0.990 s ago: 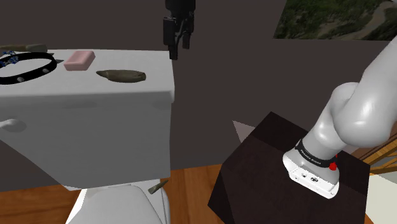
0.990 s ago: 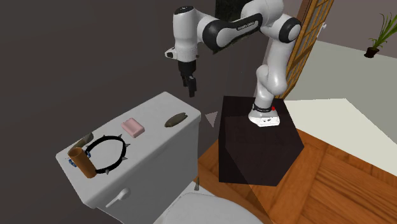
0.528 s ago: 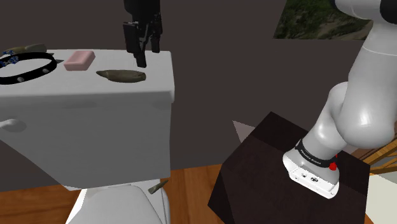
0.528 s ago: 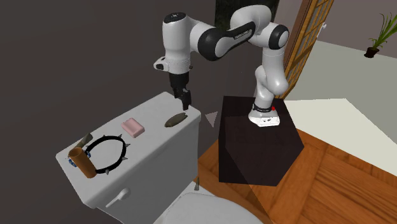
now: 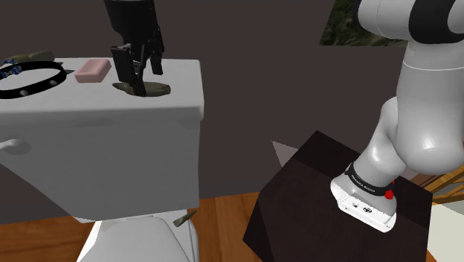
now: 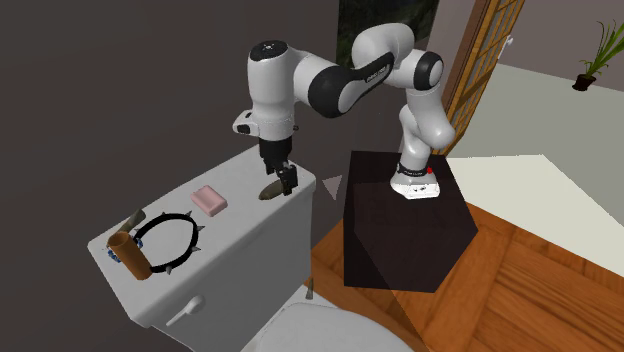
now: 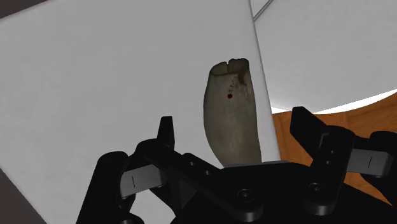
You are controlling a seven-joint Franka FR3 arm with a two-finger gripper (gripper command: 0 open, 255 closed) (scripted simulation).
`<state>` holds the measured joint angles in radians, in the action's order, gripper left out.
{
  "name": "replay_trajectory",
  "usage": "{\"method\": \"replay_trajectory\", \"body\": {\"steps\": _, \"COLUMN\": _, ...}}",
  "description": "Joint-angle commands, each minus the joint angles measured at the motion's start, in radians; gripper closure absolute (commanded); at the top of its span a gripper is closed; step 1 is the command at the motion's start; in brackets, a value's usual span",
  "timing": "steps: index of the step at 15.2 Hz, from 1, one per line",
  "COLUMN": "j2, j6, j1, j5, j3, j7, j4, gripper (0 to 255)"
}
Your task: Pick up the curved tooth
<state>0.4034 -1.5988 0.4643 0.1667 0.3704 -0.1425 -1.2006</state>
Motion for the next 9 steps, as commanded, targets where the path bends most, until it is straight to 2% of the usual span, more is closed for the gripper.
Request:
{"method": "replay_trajectory", "body": {"steps": 1, "j2": -0.008, "j6": -0.030, "j1": -0.004, "j5": -0.002, "j3": 0.000, "j7": -0.001, "j4": -0.037, "gripper": 0}}
{"method": "replay_trajectory", "body": {"steps": 5, "j2": -0.016, "j6": -0.069, "j1": -0.010, "j5": -0.005, "j3": 0.000, "j7": -0.002, "j4": -0.085, "gripper": 0}}
{"method": "replay_trajectory", "body": {"steps": 6, "j2": -0.015, "j6": -0.068, "j1": -0.010, "j5": -0.004, "j3": 0.000, "j7": -0.003, "j4": -0.083, "gripper": 255}}
{"method": "replay_trajectory", "body": {"steps": 9, "j2": -0.013, "j6": -0.066, "j1": -0.009, "j5": -0.004, "j3": 0.000, "j7": -0.003, "j4": -0.078, "gripper": 255}}
